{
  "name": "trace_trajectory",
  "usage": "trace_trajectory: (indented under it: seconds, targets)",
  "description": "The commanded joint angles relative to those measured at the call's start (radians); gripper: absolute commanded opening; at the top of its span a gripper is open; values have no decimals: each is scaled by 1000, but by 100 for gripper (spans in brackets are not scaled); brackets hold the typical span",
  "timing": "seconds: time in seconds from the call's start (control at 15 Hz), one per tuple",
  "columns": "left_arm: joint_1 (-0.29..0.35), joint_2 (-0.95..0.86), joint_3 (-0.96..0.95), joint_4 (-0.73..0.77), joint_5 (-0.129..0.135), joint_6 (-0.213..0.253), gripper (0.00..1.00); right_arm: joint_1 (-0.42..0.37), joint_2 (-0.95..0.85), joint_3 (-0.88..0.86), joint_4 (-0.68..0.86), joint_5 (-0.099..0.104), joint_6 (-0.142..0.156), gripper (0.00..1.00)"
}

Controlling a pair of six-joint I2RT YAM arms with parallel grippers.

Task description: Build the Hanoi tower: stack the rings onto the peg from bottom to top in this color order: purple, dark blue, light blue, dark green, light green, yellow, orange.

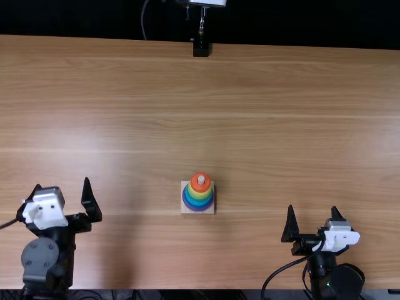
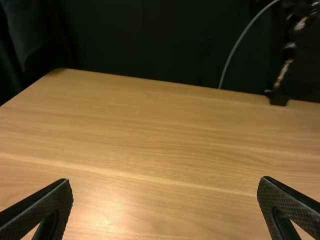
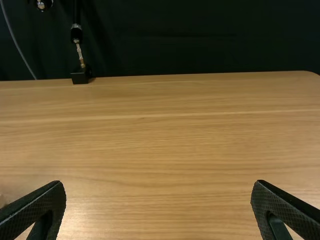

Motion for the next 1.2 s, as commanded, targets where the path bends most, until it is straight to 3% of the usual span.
trace_trajectory:
  seconds: [0.0,0.13,0.2,0.53,0.67,0.73,0.87,0.93,1.13]
  targets:
    - [14,-88,-87,14,95,4,100,-2,-12,-42,-65,11,-6,100]
    - [34,-171,-174,14,202,4,100,-6,-12,-42,-65,11,-6,100]
    - [44,-215,-211,14,224,4,100,-6,-12,-42,-65,11,-6,100]
    - [35,-370,-305,7,196,6,100,-2,-12,-42,-65,11,-6,100]
    - [44,-402,-305,-3,205,11,100,-2,-12,-42,-65,11,-6,100]
    - [46,-411,-305,-6,209,41,100,-6,-12,-42,-65,11,-6,100]
    - [44,-411,-305,-16,211,170,100,-6,-12,-42,-65,11,-6,100]
    - [44,-411,-305,-17,211,197,100,-6,-12,-42,-65,11,-6,100]
    - [44,-411,-305,-17,198,197,100,-2,-12,-42,-65,11,-6,100]
